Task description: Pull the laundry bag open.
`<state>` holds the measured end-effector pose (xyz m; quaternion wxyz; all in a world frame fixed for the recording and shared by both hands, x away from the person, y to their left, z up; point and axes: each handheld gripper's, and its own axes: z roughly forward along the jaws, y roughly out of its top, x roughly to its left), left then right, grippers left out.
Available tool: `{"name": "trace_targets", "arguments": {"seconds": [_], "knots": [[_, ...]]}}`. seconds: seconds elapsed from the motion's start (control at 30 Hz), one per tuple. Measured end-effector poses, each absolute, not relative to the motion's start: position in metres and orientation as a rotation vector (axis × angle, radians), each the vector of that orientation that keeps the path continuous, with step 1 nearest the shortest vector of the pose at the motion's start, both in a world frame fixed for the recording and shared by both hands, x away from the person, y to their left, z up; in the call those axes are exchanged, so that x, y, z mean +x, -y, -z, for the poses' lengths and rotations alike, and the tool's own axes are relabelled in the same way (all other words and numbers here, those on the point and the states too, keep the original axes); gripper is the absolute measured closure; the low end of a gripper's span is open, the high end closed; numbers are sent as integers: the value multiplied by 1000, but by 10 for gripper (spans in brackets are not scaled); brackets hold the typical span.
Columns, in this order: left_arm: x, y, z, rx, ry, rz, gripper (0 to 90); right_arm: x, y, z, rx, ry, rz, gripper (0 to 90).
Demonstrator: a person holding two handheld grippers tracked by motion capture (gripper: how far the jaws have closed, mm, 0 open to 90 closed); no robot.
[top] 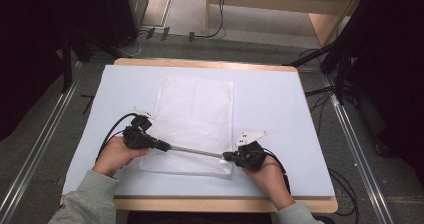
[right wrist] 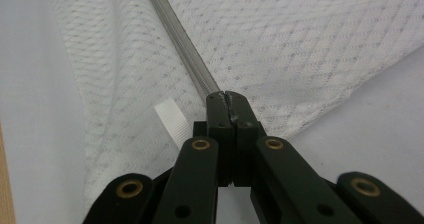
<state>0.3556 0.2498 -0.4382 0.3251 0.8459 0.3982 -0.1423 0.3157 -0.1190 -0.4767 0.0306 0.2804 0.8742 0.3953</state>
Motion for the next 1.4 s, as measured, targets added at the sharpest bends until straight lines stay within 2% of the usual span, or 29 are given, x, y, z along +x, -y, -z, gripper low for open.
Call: {"name": "trace_targets", "arguments": {"seconds": [0.7, 1.33, 1.4], "knots": [[353, -280, 441, 2182, -1113, 371, 877, 318, 119, 476, 819, -2714, -1217, 900], [347, -321, 440, 2128, -1231, 292, 875, 320, 116, 476, 814, -2729, -1209, 900], [348, -325, 442, 2092, -1240, 332, 871, 320, 116, 475, 816, -2732, -1210, 900]]}}
